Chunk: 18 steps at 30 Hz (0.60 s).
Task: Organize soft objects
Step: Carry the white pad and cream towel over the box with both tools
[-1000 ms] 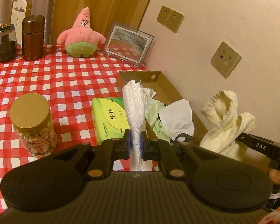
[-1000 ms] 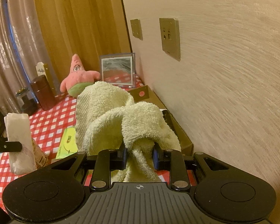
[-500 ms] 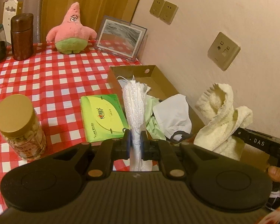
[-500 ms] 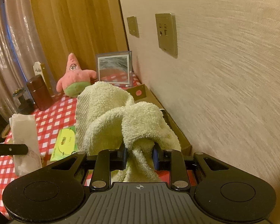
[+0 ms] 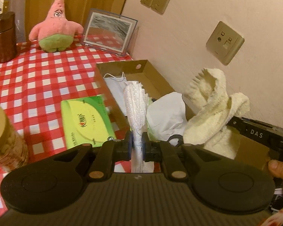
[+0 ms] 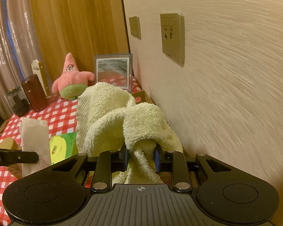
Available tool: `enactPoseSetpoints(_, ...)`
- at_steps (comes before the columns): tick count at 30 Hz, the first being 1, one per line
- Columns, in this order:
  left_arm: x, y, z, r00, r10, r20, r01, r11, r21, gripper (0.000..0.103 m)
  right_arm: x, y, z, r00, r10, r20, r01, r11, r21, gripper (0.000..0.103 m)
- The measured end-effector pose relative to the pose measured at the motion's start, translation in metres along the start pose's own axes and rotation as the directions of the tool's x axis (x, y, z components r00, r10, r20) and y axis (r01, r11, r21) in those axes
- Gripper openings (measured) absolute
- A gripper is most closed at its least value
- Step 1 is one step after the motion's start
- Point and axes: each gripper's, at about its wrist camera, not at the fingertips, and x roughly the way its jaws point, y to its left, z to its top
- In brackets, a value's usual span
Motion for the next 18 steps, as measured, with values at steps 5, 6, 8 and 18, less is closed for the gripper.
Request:
enactPoseSetpoints(5, 0.025, -0.008, 0.012, 1.000, -0.017, -0.019, 0.017, 1.000, 0.019, 0.008, 0.027, -0.003, 0.007, 1.000, -0.003, -0.012, 0.003, 1.000, -0.020, 0.026)
enactPoseSetpoints(6, 0.030, -0.009, 0.014, 1.000, -0.020, -0.023, 0.020, 1.000, 0.018, 0.008, 0.033, -0.004, 0.009, 1.000, -0.003, -0.014, 0.002, 1.000, -0.023, 0.026)
enactPoseSetpoints(8, 0.042, -0.011, 0.019, 0.999, -0.027, -0.032, 0.028, 0.999, 0.015, 0.008, 0.044, -0.003, 0.012, 1.000, -0.002, -0.018, 0.002, 1.000, -0.025, 0.026)
enactPoseSetpoints(18, 0.097, -0.018, 0.035, 0.996, -0.040, -0.075, 0.040, 0.999, -0.002, 0.008, 0.108, -0.002, 0.021, 0.995, 0.043, -0.087, -0.044, 0.999, -0.011, 0.026)
